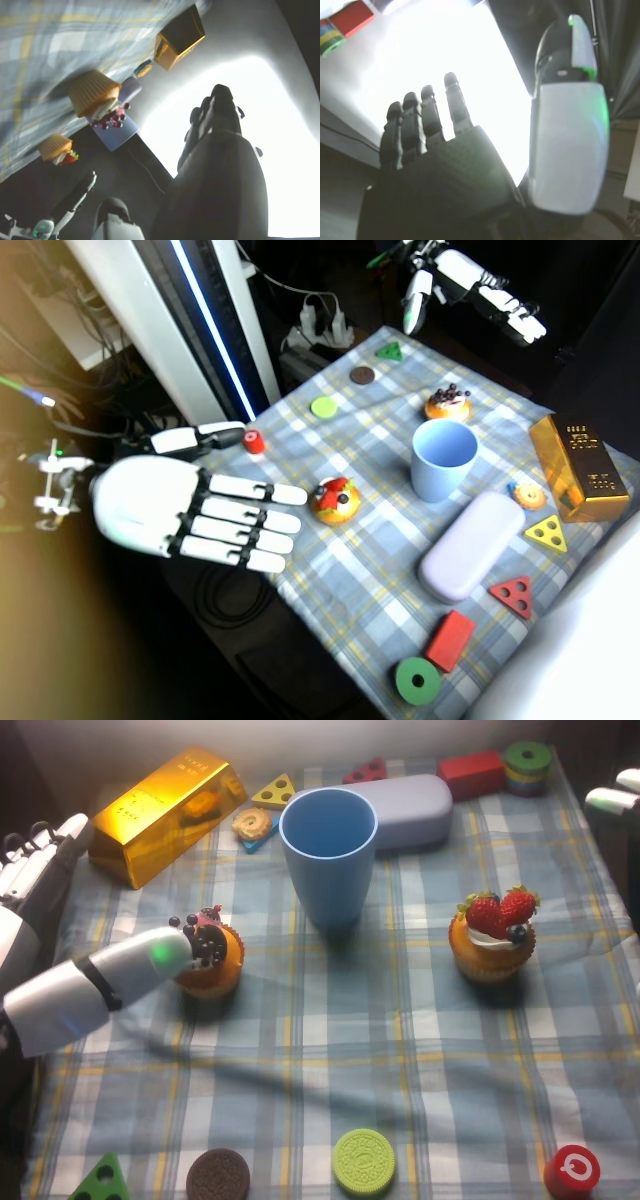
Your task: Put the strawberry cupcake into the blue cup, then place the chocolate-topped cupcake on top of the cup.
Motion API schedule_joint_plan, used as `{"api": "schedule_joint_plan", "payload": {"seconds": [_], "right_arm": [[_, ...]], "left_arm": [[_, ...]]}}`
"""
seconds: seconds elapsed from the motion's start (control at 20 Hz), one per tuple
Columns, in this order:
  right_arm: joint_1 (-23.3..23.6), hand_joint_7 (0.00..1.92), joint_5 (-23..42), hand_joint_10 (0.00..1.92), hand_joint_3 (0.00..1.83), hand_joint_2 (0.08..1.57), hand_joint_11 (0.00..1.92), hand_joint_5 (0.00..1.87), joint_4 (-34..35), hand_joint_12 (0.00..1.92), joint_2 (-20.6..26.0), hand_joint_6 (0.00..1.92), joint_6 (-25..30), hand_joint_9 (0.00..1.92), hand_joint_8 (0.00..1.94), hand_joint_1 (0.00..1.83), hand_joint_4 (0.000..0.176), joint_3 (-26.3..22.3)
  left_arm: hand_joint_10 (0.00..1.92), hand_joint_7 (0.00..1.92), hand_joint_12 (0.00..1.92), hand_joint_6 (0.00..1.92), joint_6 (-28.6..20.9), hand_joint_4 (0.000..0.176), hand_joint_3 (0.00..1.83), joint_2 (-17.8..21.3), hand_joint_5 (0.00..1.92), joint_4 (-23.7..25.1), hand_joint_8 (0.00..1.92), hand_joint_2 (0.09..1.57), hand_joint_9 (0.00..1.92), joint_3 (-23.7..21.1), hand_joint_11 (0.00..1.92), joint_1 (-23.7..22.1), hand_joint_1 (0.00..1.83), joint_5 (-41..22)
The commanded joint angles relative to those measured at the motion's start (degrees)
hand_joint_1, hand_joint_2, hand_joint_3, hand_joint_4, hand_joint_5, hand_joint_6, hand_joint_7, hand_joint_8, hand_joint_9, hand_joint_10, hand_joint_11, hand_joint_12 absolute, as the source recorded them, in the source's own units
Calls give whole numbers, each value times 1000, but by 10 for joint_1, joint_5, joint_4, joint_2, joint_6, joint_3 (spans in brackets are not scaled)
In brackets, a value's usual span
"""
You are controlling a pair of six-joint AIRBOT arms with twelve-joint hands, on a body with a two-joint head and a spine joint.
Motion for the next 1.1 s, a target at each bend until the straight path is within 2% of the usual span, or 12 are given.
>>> {"api": "schedule_joint_plan", "payload": {"seconds": [0.0,0.15,0.25,0.4,0.5,0.65,0.7,0.75,0.8,0.9,1.0,1.05], "right_arm": [[9,0,60,0,13,788,0,0,10,0,1,0,6,0,0,222,139,4],[21,0,47,0,9,795,0,0,-1,0,1,0,9,0,0,215,120,7],[35,0,31,0,10,805,0,0,-14,0,1,0,9,0,0,246,101,9],[83,0,-24,0,0,791,0,0,-63,0,0,0,30,0,0,253,160,22],[135,0,-77,0,12,823,0,0,-119,0,-14,0,64,0,0,237,140,48],[199,0,-138,0,7,827,0,0,-200,0,-44,0,111,0,0,256,156,84],[222,0,-158,0,10,841,0,0,-238,0,-60,0,140,0,0,308,161,100],[237,0,-174,0,17,865,0,0,-271,0,-74,0,166,0,0,364,155,116],[246,20,-183,19,19,881,68,0,-293,29,-87,0,189,52,7,379,128,128],[254,127,-192,31,0,873,285,0,-325,112,-106,0,225,220,13,411,54,148],[264,153,-209,12,0,828,301,0,-353,111,-114,0,233,270,1,365,46,153],[273,187,-220,10,0,817,330,0,-369,139,-117,0,233,332,1,355,34,153]], "left_arm": [[0,0,0,0,-3,99,32,-4,0,21,0,735,0,3,0,-5,0,-65],[0,0,0,0,-3,89,30,-3,0,21,0,748,0,3,0,-5,0,-65],[0,0,0,0,-3,114,13,-3,0,21,0,717,0,3,0,-5,0,-64],[0,0,0,0,-3,89,20,-3,0,21,0,741,0,4,0,-5,0,-62],[0,0,0,0,-3,80,20,-3,0,22,0,750,0,4,0,-5,0,-62],[0,0,0,0,-3,98,10,-4,0,22,0,736,0,6,0,-4,0,-60],[0,0,0,0,-3,84,10,-4,0,22,0,738,0,6,0,-4,0,-61],[0,0,0,0,-3,86,9,-4,0,22,0,739,0,6,0,-3,0,-61],[0,0,0,0,-3,90,6,-4,0,22,0,734,0,6,0,-3,0,-62],[0,0,0,0,-3,62,18,-5,0,23,0,764,0,7,0,-3,0,-63],[0,0,0,0,-3,66,15,-6,0,23,0,763,0,7,0,-3,0,-62],[0,0,0,0,-3,96,1,-5,0,23,0,735,0,7,0,-3,0,-62]]}}
